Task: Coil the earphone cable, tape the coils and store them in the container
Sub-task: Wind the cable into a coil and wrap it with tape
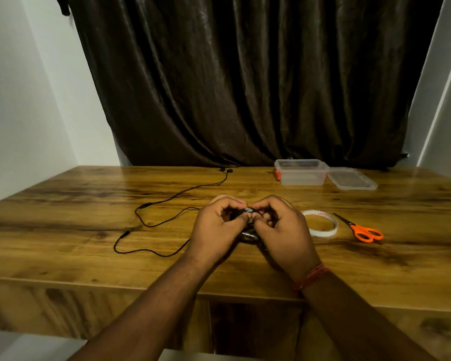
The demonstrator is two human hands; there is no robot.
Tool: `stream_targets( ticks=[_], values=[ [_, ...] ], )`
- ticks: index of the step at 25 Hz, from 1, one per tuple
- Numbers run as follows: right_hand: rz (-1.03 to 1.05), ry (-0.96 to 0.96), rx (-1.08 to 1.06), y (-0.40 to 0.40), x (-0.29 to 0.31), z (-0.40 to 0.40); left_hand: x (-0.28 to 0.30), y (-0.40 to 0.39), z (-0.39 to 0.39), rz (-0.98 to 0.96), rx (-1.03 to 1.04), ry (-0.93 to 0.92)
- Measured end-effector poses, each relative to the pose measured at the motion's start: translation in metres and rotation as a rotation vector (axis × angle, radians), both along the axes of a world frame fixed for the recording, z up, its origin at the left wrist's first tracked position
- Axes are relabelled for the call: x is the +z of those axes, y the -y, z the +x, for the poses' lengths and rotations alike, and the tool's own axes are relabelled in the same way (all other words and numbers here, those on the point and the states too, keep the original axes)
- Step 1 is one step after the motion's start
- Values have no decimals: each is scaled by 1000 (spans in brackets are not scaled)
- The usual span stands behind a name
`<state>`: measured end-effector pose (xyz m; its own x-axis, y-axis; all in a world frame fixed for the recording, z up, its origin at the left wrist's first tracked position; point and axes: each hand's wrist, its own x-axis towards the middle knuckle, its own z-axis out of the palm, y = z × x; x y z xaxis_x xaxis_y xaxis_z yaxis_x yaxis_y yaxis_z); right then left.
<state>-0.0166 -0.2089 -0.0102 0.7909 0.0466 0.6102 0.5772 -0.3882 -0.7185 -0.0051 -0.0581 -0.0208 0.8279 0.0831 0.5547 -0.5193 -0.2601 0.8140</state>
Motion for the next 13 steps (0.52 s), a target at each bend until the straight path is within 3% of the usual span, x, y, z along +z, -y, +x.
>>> stream_targets(
  ticks=[2, 5, 8, 13],
  values=[
    [-11, 31, -8, 0, 0, 0, 0, -1, 0, 52, 29, 39],
    [-30, 43, -7, 1, 0, 1, -1, -1, -1, 32, -18, -55],
    [-44, 20, 5, 1, 0, 2, -1, 3, -3, -88, -129, -221],
    [16, -51, 23, 1, 2, 1, 2, -1, -3, -283, -348, -297]
  ],
)
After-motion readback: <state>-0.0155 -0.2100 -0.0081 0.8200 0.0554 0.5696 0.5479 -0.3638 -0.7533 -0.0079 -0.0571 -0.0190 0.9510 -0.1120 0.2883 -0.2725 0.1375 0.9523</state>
